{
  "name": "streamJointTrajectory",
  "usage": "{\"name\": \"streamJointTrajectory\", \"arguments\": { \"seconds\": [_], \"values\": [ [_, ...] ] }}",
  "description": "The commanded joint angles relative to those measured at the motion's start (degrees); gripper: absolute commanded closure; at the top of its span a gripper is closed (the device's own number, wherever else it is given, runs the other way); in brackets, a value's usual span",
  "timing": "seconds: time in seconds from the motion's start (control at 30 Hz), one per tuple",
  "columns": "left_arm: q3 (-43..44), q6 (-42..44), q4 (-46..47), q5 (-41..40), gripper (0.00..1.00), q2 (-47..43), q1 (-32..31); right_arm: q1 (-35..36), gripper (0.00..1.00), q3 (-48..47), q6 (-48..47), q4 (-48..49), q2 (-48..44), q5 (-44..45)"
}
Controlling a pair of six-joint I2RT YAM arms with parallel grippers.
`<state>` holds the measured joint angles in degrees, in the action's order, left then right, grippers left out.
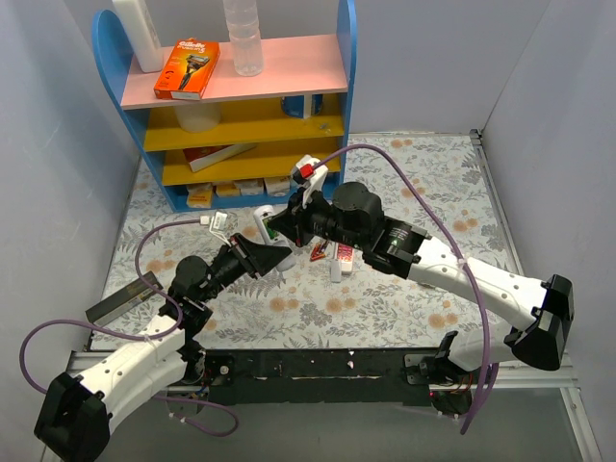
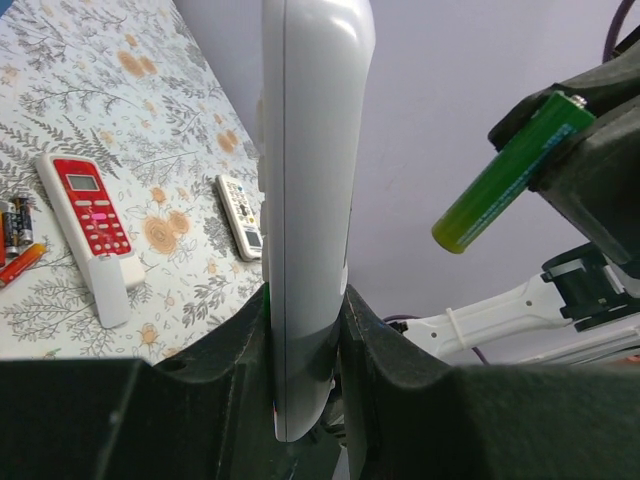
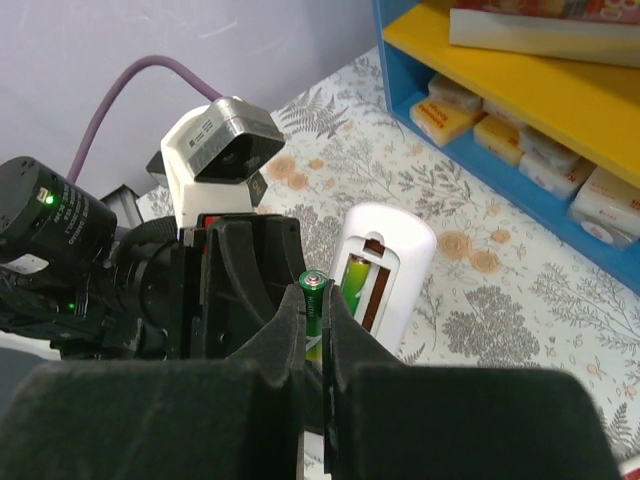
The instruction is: Load the batteries into the remote control
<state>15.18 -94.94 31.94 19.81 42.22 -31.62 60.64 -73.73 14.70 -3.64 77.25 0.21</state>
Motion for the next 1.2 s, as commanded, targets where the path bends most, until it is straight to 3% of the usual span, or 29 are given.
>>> {"name": "streamJointTrajectory", "arguments": {
  "seconds": [0.0,0.3,0.57,0.83,1.17],
  "values": [
    [2.66,-1.22,3.65,1.02,1.00,-0.56,0.24,0.44,0.99,1.58,-0.81,10.67,-0.70,3.57],
    [3.01,-1.39,2.77,1.02,1.00,-1.79,0.33,0.62,0.99,2.54,-2.57,11.72,0.79,7.44],
    [3.54,-1.30,2.69,1.10,1.00,-1.35,0.33,0.88,0.99,2.02,-1.87,10.94,2.46,3.93],
    [3.72,-1.22,2.25,0.49,1.00,-2.05,0.24,1.32,0.99,2.81,-2.22,8.13,1.85,6.90],
    [3.63,-1.22,2.77,0.84,1.00,-2.05,0.24,1.32,0.86,1.67,-1.96,4.08,2.64,7.18]
  ]
}}
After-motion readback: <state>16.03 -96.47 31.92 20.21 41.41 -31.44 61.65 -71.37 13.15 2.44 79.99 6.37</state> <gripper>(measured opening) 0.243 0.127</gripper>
